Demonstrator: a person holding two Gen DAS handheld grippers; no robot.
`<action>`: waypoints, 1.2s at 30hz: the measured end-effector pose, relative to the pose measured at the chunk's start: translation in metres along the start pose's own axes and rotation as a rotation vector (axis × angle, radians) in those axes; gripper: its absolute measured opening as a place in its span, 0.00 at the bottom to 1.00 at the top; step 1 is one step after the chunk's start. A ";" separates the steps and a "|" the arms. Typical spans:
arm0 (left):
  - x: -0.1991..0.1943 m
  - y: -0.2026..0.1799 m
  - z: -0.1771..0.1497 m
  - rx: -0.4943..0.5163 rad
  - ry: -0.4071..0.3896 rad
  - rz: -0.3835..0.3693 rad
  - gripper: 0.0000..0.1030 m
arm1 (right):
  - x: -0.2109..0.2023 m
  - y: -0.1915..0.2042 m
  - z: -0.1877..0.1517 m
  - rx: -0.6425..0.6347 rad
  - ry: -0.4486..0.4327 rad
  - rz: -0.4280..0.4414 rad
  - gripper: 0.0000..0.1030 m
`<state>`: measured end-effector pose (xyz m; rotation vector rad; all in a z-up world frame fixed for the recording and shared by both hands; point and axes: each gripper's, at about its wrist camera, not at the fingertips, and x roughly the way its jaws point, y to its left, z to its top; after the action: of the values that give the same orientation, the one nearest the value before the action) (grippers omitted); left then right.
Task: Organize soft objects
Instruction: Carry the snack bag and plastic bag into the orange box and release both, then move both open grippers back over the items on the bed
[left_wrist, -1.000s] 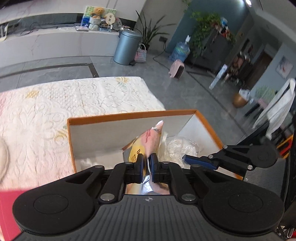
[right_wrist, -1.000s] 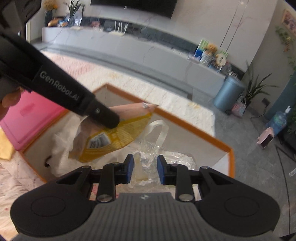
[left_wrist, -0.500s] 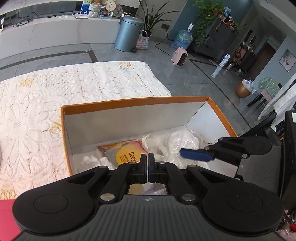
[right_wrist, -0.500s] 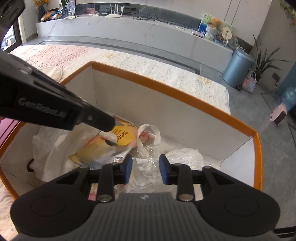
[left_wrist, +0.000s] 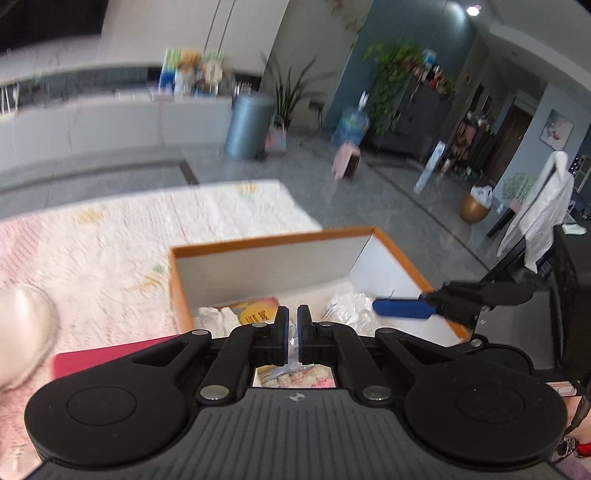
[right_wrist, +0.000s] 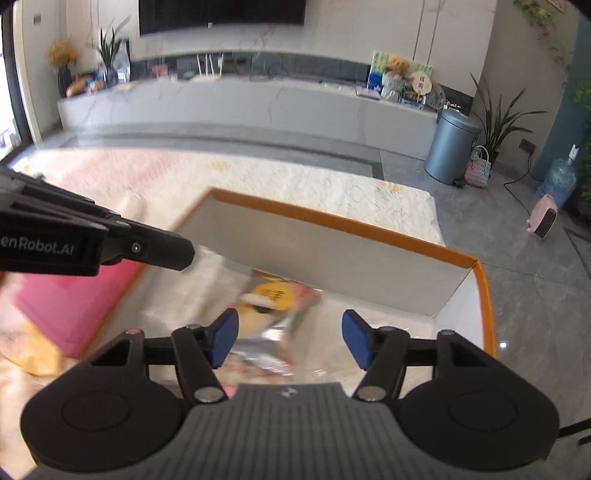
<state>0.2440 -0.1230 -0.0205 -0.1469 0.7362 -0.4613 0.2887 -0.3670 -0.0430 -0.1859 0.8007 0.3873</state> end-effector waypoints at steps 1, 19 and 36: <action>-0.012 -0.002 -0.005 0.012 -0.025 0.007 0.03 | -0.007 0.006 -0.003 0.019 -0.012 0.012 0.61; -0.150 0.034 -0.114 -0.083 -0.141 0.254 0.07 | -0.070 0.152 -0.079 0.235 -0.116 0.221 0.63; -0.196 0.116 -0.183 -0.267 -0.061 0.369 0.08 | -0.042 0.233 -0.100 0.201 0.004 0.255 0.63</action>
<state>0.0341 0.0755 -0.0687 -0.2675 0.7437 -0.0058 0.1012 -0.1964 -0.0847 0.1041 0.8644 0.5429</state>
